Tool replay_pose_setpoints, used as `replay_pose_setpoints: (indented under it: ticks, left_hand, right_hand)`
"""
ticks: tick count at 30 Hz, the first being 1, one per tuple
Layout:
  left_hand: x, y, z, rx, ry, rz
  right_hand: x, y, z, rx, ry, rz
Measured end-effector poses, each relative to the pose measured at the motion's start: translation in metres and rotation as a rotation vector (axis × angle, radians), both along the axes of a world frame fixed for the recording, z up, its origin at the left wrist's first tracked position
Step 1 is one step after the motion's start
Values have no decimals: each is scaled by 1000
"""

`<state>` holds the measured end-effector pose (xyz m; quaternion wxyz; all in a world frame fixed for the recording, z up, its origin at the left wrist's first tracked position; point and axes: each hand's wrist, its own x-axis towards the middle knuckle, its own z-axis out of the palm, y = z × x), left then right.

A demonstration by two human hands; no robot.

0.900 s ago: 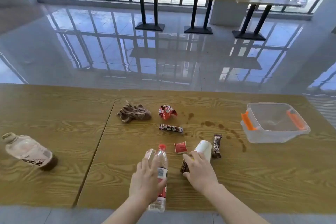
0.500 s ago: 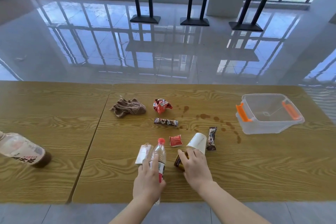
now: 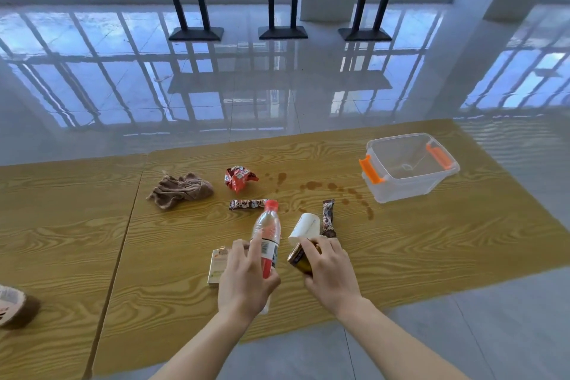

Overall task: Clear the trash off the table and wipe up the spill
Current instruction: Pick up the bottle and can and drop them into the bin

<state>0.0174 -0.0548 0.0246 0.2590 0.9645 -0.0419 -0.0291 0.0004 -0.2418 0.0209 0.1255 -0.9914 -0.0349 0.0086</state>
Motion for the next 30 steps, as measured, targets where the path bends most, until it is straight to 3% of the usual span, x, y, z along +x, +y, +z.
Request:
replay_pose_setpoints:
  ticks: [13,22,30]
  left_hand:
    - [-11,-47,4,-4,-46,-428]
    - [-93,-178,1,-69,-29,-686]
    - [-179,-308,-59,-81,71,-805]
  right_hand:
    - [-85,-37,12,94,-132,-469]
    - [-194,-149,-5,127,-127,-752]
    - [-290,-267,-69,181,-14,-904]
